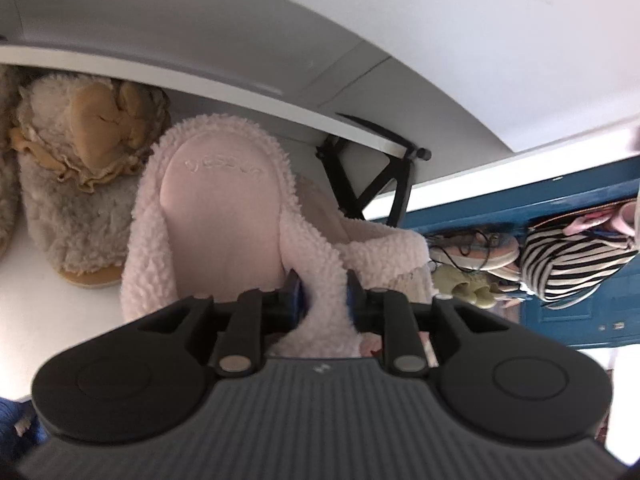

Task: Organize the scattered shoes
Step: 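Insert the held slippers onto the shelf beside the bow slippers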

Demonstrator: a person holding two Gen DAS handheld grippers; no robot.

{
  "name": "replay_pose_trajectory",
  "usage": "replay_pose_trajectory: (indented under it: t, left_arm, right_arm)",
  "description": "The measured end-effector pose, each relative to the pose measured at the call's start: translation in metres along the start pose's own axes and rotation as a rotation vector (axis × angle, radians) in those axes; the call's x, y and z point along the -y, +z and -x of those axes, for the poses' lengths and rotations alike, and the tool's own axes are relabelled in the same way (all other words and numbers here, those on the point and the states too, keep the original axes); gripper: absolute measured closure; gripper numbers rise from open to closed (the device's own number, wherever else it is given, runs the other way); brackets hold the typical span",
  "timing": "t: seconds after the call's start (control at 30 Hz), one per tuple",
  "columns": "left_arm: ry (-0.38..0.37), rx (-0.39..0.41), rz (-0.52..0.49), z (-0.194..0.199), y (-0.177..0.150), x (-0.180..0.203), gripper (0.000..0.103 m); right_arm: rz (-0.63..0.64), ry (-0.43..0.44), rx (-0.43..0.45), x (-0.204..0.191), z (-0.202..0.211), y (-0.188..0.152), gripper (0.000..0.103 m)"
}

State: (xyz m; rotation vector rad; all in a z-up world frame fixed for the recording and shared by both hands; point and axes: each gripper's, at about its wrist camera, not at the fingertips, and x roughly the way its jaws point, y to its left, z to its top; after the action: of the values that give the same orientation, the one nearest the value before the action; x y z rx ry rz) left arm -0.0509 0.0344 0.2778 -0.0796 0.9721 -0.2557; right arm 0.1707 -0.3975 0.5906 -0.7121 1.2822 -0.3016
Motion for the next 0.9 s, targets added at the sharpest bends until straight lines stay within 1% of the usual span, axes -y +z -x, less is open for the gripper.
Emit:
replay_pose_trajectory:
  t: [0.1, 0.13, 0.23, 0.33, 0.4, 0.43, 0.47, 0.53, 0.57, 0.6, 0.63, 0.67, 0.7, 0.73, 0.8, 0.83, 0.87, 0.9]
  left_arm:
    - [-0.003, -0.003, 0.009, 0.0, 0.0, -0.002, 0.001]
    - [-0.002, 0.0, 0.004, 0.001, 0.001, -0.002, 0.001]
    - [-0.004, 0.009, -0.009, 0.003, 0.001, 0.002, 0.001]
    - [-0.016, 0.008, -0.012, 0.004, 0.002, 0.005, 0.001]
    - [-0.022, 0.014, -0.016, 0.006, 0.004, 0.007, 0.001]
    - [-0.023, 0.018, -0.018, 0.008, 0.004, 0.008, 0.001]
    - [-0.024, 0.021, -0.02, 0.008, 0.005, 0.009, 0.001]
    - [-0.023, 0.02, -0.018, 0.008, 0.006, 0.009, 0.001]
    - [-0.025, 0.02, -0.017, 0.008, 0.006, 0.01, 0.001]
    - [-0.026, 0.019, -0.016, 0.008, 0.006, 0.01, 0.001]
    - [-0.027, 0.019, -0.017, 0.009, 0.006, 0.011, 0.001]
    - [-0.031, 0.021, -0.018, 0.01, 0.006, 0.012, 0.001]
    - [-0.037, 0.028, -0.021, 0.013, 0.006, 0.013, 0.001]
    - [-0.038, 0.032, -0.023, 0.014, 0.006, 0.013, 0.001]
    - [-0.033, 0.038, -0.027, 0.017, 0.006, 0.011, 0.001]
    - [-0.028, 0.037, -0.026, 0.016, 0.006, 0.01, 0.001]
    - [-0.025, 0.036, -0.025, 0.016, 0.006, 0.008, 0.001]
    - [-0.024, 0.035, -0.022, 0.015, 0.006, 0.007, 0.001]
  right_arm:
    - [0.053, -0.076, -0.03, -0.016, -0.009, 0.007, 0.08]
    - [0.047, -0.081, -0.041, -0.016, -0.013, 0.009, 0.08]
    - [0.034, -0.066, -0.044, -0.011, -0.019, 0.008, 0.079]
    - [0.007, -0.044, -0.034, -0.006, -0.016, 0.007, 0.077]
    - [-0.035, -0.037, 0.015, 0.003, -0.008, 0.002, 0.071]
    - [-0.06, -0.035, 0.048, 0.01, -0.002, 0.0, 0.059]
    - [-0.085, -0.033, 0.081, 0.016, 0.003, -0.003, 0.035]
    - [-0.135, -0.029, 0.147, 0.028, 0.015, -0.009, 0.013]
    - [-0.157, -0.029, 0.181, 0.033, 0.02, -0.012, 0.013]
    - [-0.179, -0.037, 0.212, 0.035, 0.025, -0.014, 0.013]
    - [-0.199, -0.063, 0.229, 0.035, 0.028, -0.015, 0.016]
    - [-0.201, -0.095, 0.234, 0.031, 0.029, -0.016, 0.023]
    - [-0.192, -0.104, 0.237, 0.026, 0.03, -0.018, 0.026]
    - [-0.18, -0.082, 0.253, 0.021, 0.034, -0.023, 0.03]
    - [-0.152, -0.001, 0.309, 0.005, 0.052, -0.037, 0.048]
    - [-0.146, 0.002, 0.326, -0.001, 0.058, -0.043, 0.058]
    - [-0.14, 0.005, 0.344, -0.007, 0.063, -0.049, 0.065]
    - [-0.139, -0.007, 0.359, -0.011, 0.067, -0.055, 0.068]
